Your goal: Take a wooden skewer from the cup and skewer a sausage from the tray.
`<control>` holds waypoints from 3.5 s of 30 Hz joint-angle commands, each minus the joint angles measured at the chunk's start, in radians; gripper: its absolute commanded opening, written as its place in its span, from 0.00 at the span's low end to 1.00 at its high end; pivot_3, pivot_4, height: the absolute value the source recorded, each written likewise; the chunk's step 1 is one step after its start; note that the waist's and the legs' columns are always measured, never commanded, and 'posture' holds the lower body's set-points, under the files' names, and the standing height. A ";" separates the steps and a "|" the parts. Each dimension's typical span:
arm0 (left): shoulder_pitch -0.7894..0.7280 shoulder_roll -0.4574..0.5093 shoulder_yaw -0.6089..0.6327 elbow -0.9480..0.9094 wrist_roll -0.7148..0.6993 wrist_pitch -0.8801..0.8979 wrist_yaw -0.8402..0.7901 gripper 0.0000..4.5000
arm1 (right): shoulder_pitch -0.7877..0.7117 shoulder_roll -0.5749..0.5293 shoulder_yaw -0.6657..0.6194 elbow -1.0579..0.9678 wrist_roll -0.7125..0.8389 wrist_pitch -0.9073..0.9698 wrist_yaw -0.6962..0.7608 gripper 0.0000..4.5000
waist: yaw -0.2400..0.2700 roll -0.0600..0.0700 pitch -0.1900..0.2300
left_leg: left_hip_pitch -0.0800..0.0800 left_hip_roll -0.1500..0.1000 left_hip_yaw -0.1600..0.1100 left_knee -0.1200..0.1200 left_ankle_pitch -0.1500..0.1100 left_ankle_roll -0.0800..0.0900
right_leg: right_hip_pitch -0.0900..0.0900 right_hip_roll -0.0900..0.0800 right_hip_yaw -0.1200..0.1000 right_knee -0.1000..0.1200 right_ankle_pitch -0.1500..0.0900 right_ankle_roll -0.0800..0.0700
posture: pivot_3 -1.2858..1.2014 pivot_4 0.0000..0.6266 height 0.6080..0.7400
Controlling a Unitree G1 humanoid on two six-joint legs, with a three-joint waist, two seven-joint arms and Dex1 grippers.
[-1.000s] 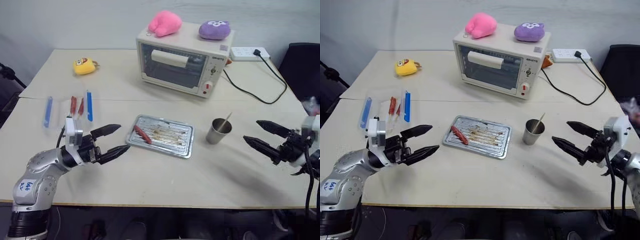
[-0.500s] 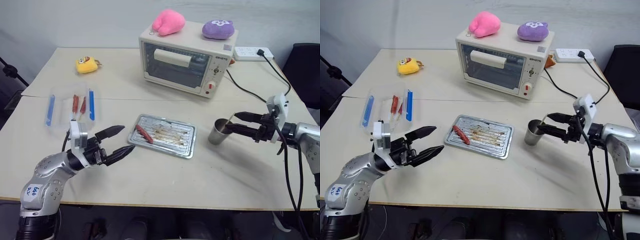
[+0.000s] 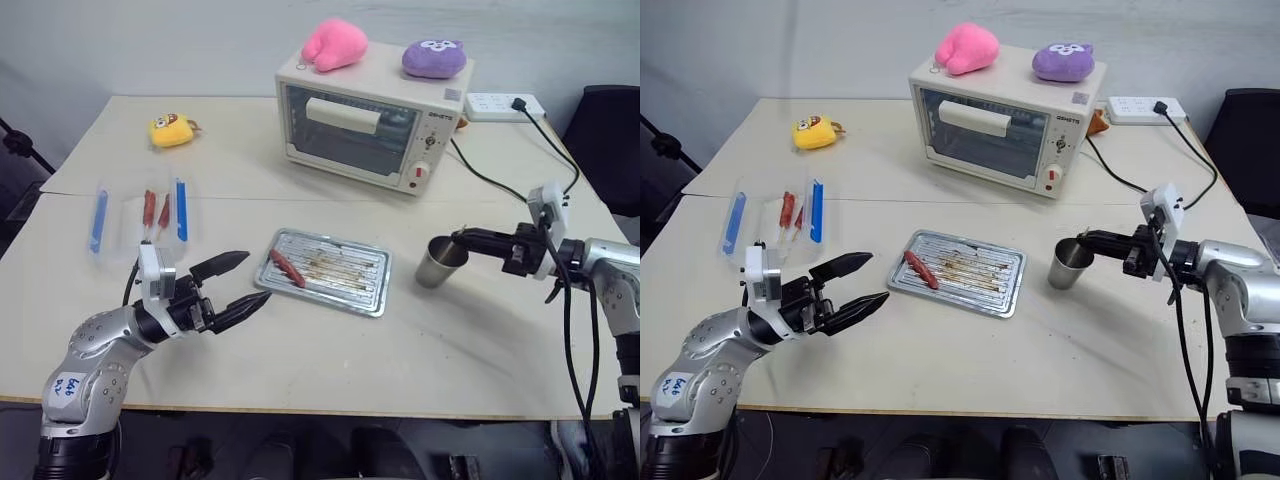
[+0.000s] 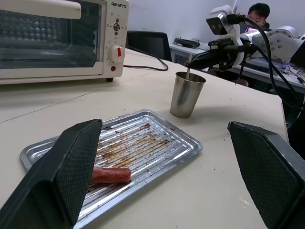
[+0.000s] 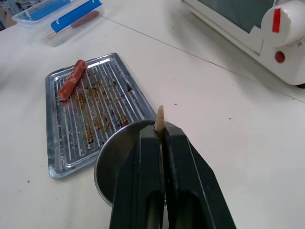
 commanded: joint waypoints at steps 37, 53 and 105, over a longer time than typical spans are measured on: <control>-0.325 -0.373 -0.221 0.039 -0.049 -0.033 0.076 0.50 | 0.018 0.539 -0.145 -0.542 0.678 0.325 -0.422 0.00 | -0.004 0.002 0.002 | -0.018 -0.002 -0.001 0.016 0.000 0.000 | -0.016 0.000 -0.001 0.010 0.001 0.002 | 0.52 0.24 1.00; -0.349 -0.344 -0.165 0.055 -0.066 -0.023 0.102 0.00 | 0.071 0.521 -0.132 -0.570 0.656 0.262 -0.476 0.14 | -0.002 0.002 0.002 | -0.018 -0.002 -0.001 0.016 0.000 0.000 | -0.016 0.000 -0.001 0.010 0.001 0.002 | 0.52 0.24 1.00; 0.177 -0.131 0.220 -0.039 -0.045 -0.096 0.277 0.00 | -0.357 0.720 0.579 -0.117 -0.369 0.185 -0.589 0.99 | -0.036 -0.002 0.001 | -0.015 -0.002 -0.002 0.003 0.002 -0.003 | -0.018 -0.001 -0.001 0.008 0.000 0.000 | 0.52 0.24 1.00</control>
